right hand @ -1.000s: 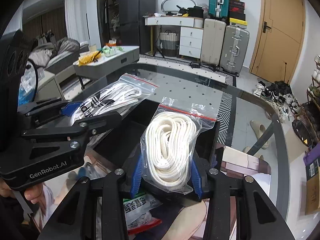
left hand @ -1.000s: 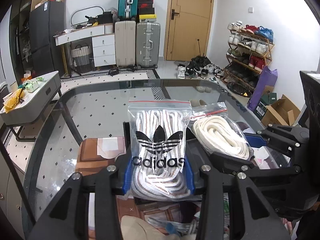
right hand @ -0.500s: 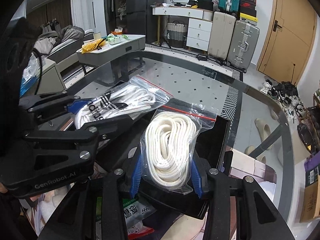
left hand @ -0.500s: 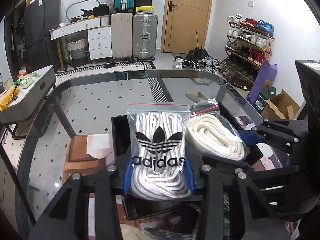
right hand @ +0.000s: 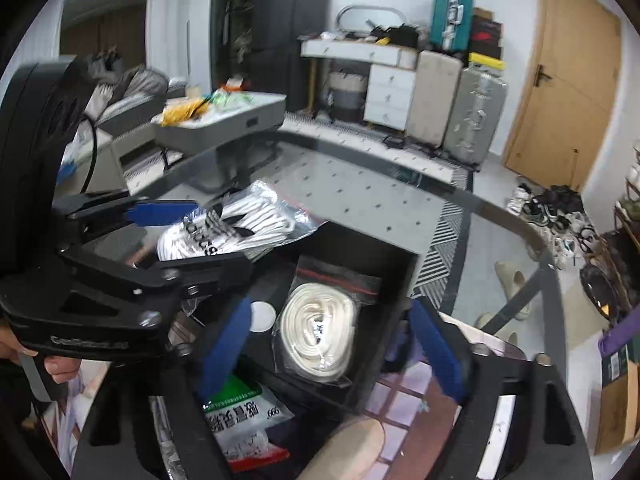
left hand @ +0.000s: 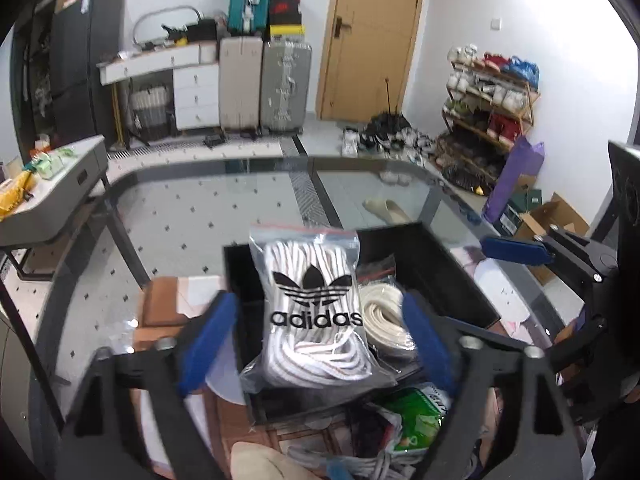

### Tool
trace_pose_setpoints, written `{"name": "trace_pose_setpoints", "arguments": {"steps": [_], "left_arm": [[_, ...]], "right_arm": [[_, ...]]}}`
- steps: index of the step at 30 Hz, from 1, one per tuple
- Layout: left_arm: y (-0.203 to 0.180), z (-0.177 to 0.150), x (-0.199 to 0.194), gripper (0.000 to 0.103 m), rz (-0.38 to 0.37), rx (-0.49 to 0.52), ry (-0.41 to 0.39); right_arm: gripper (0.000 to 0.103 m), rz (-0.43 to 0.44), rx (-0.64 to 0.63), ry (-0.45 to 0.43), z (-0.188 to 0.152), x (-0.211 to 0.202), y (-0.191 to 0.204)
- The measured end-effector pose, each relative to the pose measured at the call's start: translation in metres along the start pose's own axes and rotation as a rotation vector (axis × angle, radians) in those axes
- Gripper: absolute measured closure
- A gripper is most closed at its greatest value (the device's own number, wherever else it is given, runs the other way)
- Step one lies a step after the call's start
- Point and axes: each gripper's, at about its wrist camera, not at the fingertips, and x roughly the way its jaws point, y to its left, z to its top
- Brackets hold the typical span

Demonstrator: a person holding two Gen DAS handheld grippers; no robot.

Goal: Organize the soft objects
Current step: 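Lower both bags into the black box and open both tools, then move left tool to white foam while right tool approaches printed packet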

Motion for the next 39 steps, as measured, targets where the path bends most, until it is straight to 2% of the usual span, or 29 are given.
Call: {"name": "trace_pose_setpoints", "arguments": {"steps": [1, 5, 12, 15, 29, 39], "left_arm": [[0.001, 0.0, -0.006, 0.001, 0.014, -0.007, -0.018], [0.006, -0.003, -0.021, 0.0, 0.03, -0.011, -0.036], [0.016, -0.017, -0.035, 0.0, 0.138, -0.024, -0.031], [0.016, -0.027, -0.046, 0.0, 0.118, -0.014, -0.039], [0.011, -0.078, -0.104, 0.0, 0.121, 0.031, -0.069], [0.002, -0.12, -0.105, 0.0, 0.112, 0.081, 0.002]], "right_arm": [[0.013, -0.008, 0.018, -0.013, -0.001, -0.007, -0.001], [0.002, -0.055, 0.082, -0.086, -0.007, -0.034, -0.005], [0.001, -0.087, 0.095, -0.118, -0.019, -0.068, -0.001], [0.001, -0.076, 0.112, -0.113, -0.027, -0.075, 0.002], [0.001, -0.015, 0.194, -0.07, -0.074, -0.088, 0.033], [0.001, 0.007, 0.236, -0.097, -0.097, -0.099, 0.048]]}}
